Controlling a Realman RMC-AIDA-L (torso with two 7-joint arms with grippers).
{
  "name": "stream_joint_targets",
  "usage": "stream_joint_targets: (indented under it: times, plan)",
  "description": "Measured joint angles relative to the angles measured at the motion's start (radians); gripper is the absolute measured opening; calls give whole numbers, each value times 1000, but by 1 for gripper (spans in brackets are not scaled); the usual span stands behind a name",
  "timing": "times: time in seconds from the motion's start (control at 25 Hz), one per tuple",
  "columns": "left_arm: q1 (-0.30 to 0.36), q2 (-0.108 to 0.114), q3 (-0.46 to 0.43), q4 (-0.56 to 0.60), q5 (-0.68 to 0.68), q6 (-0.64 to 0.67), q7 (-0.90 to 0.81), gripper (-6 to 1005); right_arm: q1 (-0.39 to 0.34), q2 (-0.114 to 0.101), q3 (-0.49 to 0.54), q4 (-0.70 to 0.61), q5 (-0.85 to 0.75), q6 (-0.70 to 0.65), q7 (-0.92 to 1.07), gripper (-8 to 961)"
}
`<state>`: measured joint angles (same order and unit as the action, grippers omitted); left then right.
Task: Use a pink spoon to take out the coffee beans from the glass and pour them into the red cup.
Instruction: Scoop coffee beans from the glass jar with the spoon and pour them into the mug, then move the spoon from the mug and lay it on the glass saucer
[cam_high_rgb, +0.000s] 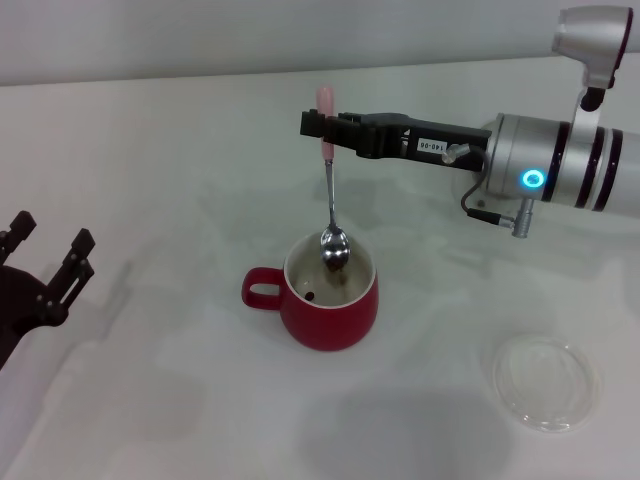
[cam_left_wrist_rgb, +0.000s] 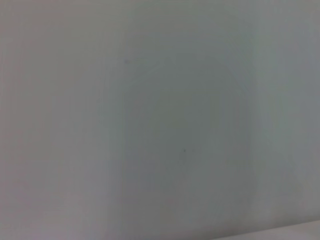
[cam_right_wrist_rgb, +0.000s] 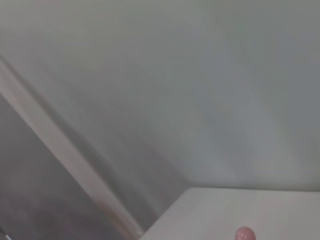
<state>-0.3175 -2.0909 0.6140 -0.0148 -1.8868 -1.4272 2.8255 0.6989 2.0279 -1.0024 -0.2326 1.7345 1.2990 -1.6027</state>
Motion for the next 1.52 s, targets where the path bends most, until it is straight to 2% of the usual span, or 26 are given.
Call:
stream_joint_targets:
  times: [0.52,0.72,0.88,1.04,1.28,1.52]
  plan:
    - [-7,0,1,-1,2,-1,0,698,-5,0,-3,24,46,56,-39,142]
    - [-8,0,1,-1,1,-1,0,698,-24,-1,0,23,69,52,42,142]
    - [-5,0,-1,-1,1,-1,0,698,-37,-10,3,9,71,46,129,142]
    - [-7,0,-3,0,1,0,0,698,-82,-14,4,-59,71,47,199,142]
    - [-7,0,-3,0,0,4,0,698,-196,-20,10,-211,71,48,251,142]
    - [-7,1,-5,0,-2,5,0,698,-269,-41,41,-259,68,85,238,142]
